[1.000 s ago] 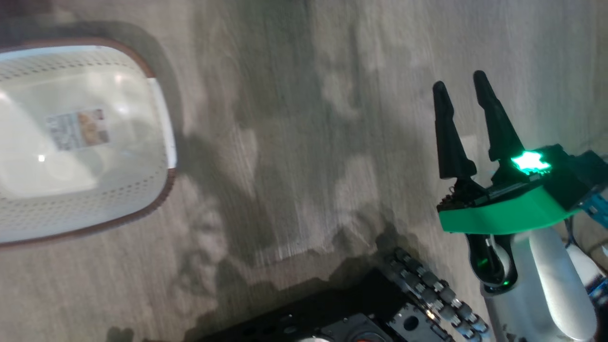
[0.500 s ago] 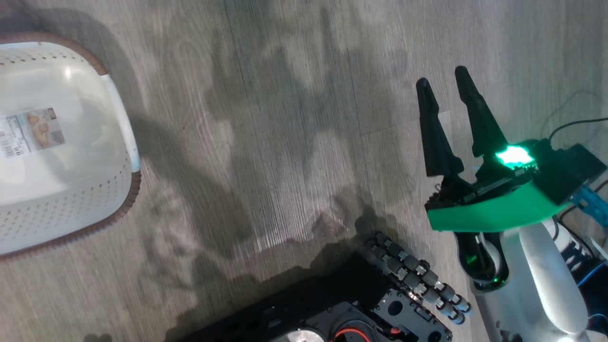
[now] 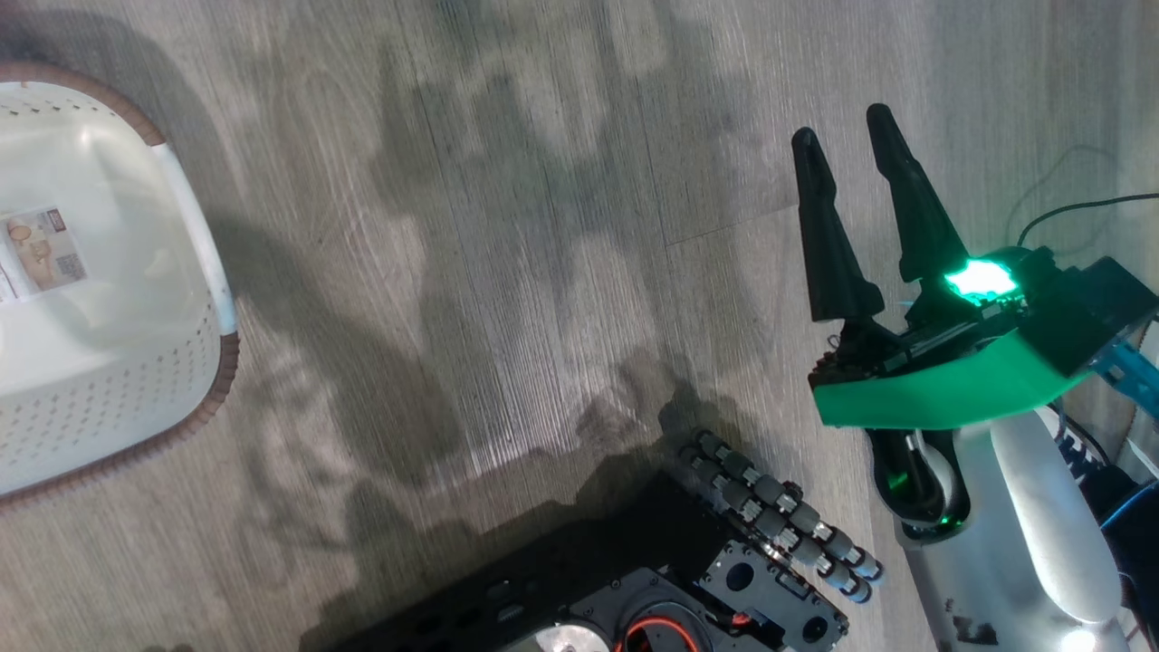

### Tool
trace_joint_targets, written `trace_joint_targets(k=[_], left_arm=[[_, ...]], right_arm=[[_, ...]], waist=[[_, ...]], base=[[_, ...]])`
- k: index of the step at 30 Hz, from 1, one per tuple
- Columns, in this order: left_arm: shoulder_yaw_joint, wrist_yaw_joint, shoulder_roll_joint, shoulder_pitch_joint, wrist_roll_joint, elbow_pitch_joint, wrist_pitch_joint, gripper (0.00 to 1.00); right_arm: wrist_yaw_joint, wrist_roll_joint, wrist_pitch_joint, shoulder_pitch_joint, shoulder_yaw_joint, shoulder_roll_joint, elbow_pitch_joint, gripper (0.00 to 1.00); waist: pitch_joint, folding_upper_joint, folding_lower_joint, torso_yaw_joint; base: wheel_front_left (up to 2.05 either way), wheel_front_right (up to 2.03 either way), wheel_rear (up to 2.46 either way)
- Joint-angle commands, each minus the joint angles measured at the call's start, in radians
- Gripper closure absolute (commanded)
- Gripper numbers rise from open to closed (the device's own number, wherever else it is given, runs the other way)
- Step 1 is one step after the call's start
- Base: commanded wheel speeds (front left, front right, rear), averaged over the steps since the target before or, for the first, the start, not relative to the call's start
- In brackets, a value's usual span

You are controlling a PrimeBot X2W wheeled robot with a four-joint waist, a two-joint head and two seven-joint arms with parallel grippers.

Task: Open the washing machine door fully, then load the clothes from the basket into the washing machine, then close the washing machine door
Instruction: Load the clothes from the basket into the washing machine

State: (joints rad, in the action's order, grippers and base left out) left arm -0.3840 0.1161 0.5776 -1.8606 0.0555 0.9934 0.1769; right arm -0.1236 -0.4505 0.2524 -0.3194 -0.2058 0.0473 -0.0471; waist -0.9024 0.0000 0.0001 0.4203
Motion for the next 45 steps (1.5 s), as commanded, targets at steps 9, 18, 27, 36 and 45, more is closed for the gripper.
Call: trace_joint_targets(k=[9,18,27,36,45], left_arm=[[-0.022,0.000,-0.008,-0.048,0.008,0.052,0.041,0.00],[-0.036,0.009,-0.058,0.038,0.059,0.093,0.078,0.00],[-0.033,0.013,-0.112,0.251,0.142,0.027,0.084,0.00],[0.020,0.002,-0.139,0.545,0.215,-0.159,0.085,0.00],[0.101,-0.072,-0.154,0.901,0.236,-0.463,0.085,0.00]], right_arm=[[-0.007,0.008,0.009,0.017,-0.004,0.003,-0.022,0.00],[-0.007,0.058,0.009,0.011,0.038,0.003,-0.022,0.00],[-0.007,0.126,0.009,0.033,0.107,0.003,-0.022,0.00],[-0.007,0.180,0.009,0.070,0.170,0.003,-0.021,0.00],[-0.007,0.214,0.009,0.104,0.192,0.003,-0.031,0.00]], waist=[[0.013,0.0000,-0.0001,-0.022],[0.086,0.0000,-0.0001,-0.082],[0.213,0.0000,-0.0001,-0.168],[0.341,0.0000,-0.0001,-0.254],[0.404,0.0000,-0.0001,-0.294]], base=[[0.00,0.00,0.00],[0.00,0.00,0.00],[0.00,0.00,0.00],[0.00,0.00,0.00],[0.00,0.00,0.00]])
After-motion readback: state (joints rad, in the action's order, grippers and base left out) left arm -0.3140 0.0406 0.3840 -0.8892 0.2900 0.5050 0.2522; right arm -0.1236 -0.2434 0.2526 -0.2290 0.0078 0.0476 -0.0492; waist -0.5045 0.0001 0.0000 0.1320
